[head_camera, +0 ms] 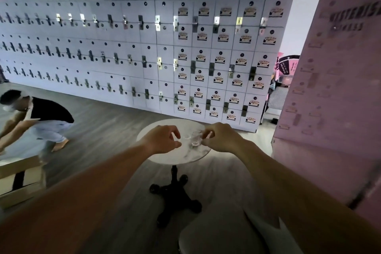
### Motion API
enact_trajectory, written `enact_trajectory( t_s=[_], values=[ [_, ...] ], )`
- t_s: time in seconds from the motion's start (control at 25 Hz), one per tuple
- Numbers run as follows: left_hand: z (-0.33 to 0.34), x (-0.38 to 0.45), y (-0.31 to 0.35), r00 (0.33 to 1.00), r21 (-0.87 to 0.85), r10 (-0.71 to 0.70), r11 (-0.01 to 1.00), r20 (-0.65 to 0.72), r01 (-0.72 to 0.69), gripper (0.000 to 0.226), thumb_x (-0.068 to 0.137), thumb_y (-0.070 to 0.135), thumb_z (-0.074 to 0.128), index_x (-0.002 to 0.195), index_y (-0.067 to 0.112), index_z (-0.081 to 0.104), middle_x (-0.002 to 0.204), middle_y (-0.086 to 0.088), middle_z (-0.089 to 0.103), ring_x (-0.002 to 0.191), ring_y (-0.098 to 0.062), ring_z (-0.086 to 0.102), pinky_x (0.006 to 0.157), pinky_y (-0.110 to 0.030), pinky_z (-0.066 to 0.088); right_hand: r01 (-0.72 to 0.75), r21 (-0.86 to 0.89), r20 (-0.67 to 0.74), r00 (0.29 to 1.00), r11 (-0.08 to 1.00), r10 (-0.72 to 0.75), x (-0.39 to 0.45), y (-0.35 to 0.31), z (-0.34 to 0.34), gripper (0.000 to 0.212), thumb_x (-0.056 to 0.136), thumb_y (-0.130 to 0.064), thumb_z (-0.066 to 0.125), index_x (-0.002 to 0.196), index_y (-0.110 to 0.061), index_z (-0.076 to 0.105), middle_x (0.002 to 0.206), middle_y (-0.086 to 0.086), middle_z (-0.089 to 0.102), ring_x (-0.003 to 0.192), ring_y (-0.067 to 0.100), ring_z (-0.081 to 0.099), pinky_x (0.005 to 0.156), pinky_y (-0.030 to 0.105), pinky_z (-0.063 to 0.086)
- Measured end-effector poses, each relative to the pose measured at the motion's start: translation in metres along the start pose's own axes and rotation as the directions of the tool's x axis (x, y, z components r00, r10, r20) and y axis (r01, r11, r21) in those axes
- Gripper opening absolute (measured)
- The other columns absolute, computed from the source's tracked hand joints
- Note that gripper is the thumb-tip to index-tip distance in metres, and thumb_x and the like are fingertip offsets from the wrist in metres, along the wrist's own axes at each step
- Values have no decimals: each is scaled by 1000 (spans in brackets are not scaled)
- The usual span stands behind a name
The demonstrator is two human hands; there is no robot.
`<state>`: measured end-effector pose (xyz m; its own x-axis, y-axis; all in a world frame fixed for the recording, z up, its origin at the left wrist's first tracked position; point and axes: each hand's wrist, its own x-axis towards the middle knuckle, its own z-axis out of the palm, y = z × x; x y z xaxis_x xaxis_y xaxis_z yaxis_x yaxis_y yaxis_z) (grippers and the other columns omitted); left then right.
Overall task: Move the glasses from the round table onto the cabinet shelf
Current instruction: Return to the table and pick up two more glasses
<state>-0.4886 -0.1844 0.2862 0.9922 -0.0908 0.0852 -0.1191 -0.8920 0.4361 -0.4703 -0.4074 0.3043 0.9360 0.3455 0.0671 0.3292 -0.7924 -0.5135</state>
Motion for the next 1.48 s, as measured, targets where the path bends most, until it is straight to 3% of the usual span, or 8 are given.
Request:
enact_trajectory(
  t_s=[0.4, 0.68, 0.8, 0.96, 1.12, 1.28, 1.4, 1.48],
  values=[
    [29, 186, -48, 995, 8, 50, 999, 90, -51, 18, 81, 39, 71, 95, 32, 62, 89, 9, 68, 86, -13, 63, 82, -31, 50, -112, 32, -12, 994, 993, 113, 163, 64, 13, 12, 83, -31, 73, 93, -24, 72, 92, -6, 67, 85, 12, 64, 66, 22, 44],
    [43, 307, -68, 992, -34, 32, 999, 124, -28, 15, 81, 35, 72, 89, 35, 60, 83, 9, 67, 75, -11, 61, 74, -29, 49, -158, 31, 24, 987, 987, 157, 277, 110, 17, 7, 83, -25, 71, 90, -23, 70, 86, -6, 66, 77, 9, 65, 59, 18, 44],
    [58, 340, -88, 988, 5, 14, 1000, 151, -15, 14, 81, 35, 71, 92, 32, 62, 88, 8, 69, 84, -15, 63, 81, -30, 48, -176, 31, 66, 983, 984, 174, 315, 125, 32, 10, 83, -26, 70, 92, -22, 72, 88, -8, 63, 83, 12, 62, 64, 21, 43],
    [84, 375, -122, 983, 36, -35, 999, 181, 29, 23, 82, 35, 70, 102, 24, 67, 95, 4, 73, 94, -17, 63, 86, -31, 47, -222, 62, 124, 969, 973, 213, 356, 145, 55, 18, 80, -24, 67, 96, -21, 72, 94, -3, 70, 83, 13, 66, 73, 26, 54],
    [119, 413, -167, 968, 58, -61, 997, 245, 48, 26, 82, 36, 70, 105, 25, 67, 102, 0, 66, 96, -20, 63, 88, -30, 48, -270, 29, 175, 949, 962, 261, 396, 165, 85, 21, 81, -31, 69, 100, -22, 71, 95, -2, 69, 78, 11, 63, 61, 20, 45],
    [153, 451, -210, 963, 72, -83, 995, 255, 67, 32, 81, 37, 70, 111, 25, 65, 121, -7, 55, 107, -26, 59, 97, -38, 48, -285, -18, 186, 941, 958, 284, 437, 186, 117, 25, 88, -26, 63, 111, -17, 71, 93, -4, 59, 84, 13, 55, 70, 20, 40],
    [182, 479, -242, 970, 121, -102, 990, 221, 77, 36, 81, 41, 68, 113, 26, 64, 128, -9, 51, 118, -31, 51, 99, -44, 46, -349, -56, 207, 912, 935, 353, 468, 207, 153, 24, 90, -22, 57, 109, -14, 69, 95, 2, 64, 86, 17, 60, 62, 19, 40],
    [200, 494, -260, 968, 149, -110, 986, 224, 77, 38, 82, 43, 66, 116, 27, 62, 130, -8, 48, 121, -31, 47, 97, -45, 46, -395, -61, 222, 890, 917, 399, 484, 221, 178, 27, 89, -24, 57, 112, -16, 69, 110, 6, 67, 102, 24, 63, 76, 25, 47]
  ],
)
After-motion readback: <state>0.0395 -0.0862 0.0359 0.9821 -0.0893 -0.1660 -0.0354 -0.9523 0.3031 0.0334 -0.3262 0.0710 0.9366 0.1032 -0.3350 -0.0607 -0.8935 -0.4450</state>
